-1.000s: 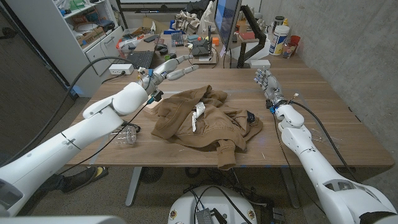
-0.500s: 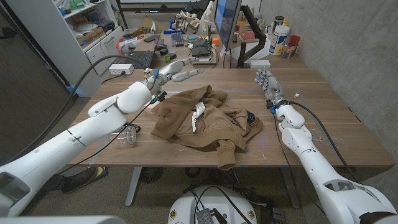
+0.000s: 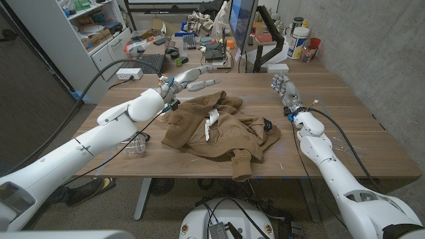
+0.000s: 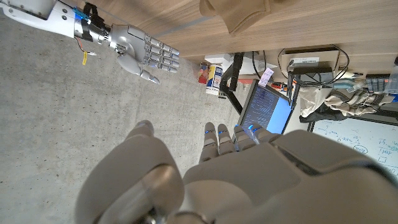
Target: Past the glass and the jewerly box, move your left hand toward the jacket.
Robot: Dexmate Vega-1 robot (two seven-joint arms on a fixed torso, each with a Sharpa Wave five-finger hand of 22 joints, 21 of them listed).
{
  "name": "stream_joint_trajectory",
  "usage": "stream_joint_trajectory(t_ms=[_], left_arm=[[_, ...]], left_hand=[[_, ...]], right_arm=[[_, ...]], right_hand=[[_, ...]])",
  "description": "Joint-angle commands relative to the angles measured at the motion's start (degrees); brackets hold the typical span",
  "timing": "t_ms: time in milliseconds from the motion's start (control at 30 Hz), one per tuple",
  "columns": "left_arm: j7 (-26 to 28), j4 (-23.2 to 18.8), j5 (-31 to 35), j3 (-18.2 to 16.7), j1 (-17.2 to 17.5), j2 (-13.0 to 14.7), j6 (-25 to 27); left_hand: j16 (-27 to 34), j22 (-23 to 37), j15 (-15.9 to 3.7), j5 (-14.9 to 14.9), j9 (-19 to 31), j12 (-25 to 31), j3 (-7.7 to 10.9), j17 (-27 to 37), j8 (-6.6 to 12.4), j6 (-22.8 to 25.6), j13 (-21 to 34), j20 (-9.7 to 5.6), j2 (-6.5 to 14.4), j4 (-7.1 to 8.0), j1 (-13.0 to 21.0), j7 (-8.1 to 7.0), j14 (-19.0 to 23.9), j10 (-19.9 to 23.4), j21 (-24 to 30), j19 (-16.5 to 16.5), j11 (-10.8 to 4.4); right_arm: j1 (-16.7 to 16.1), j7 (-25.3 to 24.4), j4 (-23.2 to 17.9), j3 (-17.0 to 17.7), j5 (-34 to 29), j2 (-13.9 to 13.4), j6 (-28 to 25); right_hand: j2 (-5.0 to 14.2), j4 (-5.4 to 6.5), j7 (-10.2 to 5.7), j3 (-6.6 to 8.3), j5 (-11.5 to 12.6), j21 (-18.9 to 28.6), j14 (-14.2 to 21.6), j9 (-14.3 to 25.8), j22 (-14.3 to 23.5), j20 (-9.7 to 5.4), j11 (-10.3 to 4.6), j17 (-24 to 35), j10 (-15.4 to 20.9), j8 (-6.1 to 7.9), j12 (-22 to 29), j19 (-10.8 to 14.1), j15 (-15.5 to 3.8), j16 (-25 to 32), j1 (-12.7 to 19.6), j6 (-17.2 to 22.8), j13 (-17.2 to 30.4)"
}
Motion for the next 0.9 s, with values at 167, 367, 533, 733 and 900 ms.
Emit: stream_joint_trajectory(t_ms=[167,367,533,733,900], left_arm=[[-0.9,0.97,4.79,1.55,-0.44,0.6,-1.7],[-0.27,1.02,6.76,1.51,0.07,0.97,-2.35],[0.36,0.77,7.72,1.11,0.62,1.16,-2.76],[-0.31,-0.02,9.83,1.37,0.72,1.7,-2.31],[-1.34,-0.86,11.92,1.94,0.52,1.87,-1.05]], left_hand=[[0.45,0.14,0.17,0.0,0.15,0.4,-0.4,0.06,0.2,0.67,0.08,0.38,-0.02,-0.12,-0.27,-0.07,0.55,0.61,0.0,-0.14,0.22],[0.46,0.14,0.05,0.06,0.15,0.4,-0.47,0.06,0.21,0.88,0.09,0.32,0.02,-0.09,-0.29,-0.39,0.73,0.71,0.02,-0.07,0.04],[0.46,0.15,-0.04,0.12,0.16,0.4,-0.55,0.06,0.24,1.16,0.09,0.24,0.06,-0.05,-0.31,-0.49,0.87,0.82,0.04,-0.01,-0.01],[0.45,0.14,-0.17,0.19,0.16,0.38,-0.59,0.05,0.22,1.27,0.09,0.27,0.12,-0.05,-0.27,-0.57,0.97,0.89,0.05,0.05,-0.2],[0.36,0.13,-0.19,0.31,0.16,0.28,-0.57,0.03,0.09,1.13,0.1,0.68,0.18,-0.2,0.01,-0.72,0.91,0.76,0.15,0.37,-0.26]], right_arm=[[1.01,0.46,1.21,-0.25,-0.89,0.6,-0.29],[1.14,0.44,1.67,-0.21,-1.11,0.83,-0.17],[1.43,0.56,2.18,-0.26,-1.27,1.11,-0.02],[1.85,0.76,2.74,-0.43,-1.55,1.45,0.04],[2.08,0.96,3.11,-0.43,-1.66,1.66,0.11]], right_hand=[[0.58,-0.31,0.08,0.06,-0.08,-0.17,0.58,0.02,0.1,-0.68,0.2,0.2,0.42,-0.17,-0.27,0.48,-0.05,-0.21,0.05,0.66,0.17],[0.59,-0.33,0.08,0.03,-0.09,-0.28,0.58,0.02,0.1,-0.71,0.15,0.21,0.39,-0.19,-0.29,0.5,-0.04,-0.22,0.0,0.63,0.17],[0.61,-0.35,0.13,0.01,-0.09,-0.36,0.58,0.03,0.1,-0.69,0.17,0.21,0.43,-0.19,-0.29,0.57,-0.08,-0.23,-0.03,0.66,0.17],[0.61,-0.39,0.14,-0.02,-0.09,-0.46,0.61,0.03,0.11,-0.65,0.12,0.21,0.43,-0.22,-0.31,0.61,0.02,-0.24,-0.06,0.6,0.17],[0.63,-0.42,0.14,-0.03,-0.08,-0.53,0.62,0.03,0.11,-0.68,0.13,0.2,0.44,-0.2,-0.31,0.66,0.03,-0.25,-0.07,0.67,0.17]])
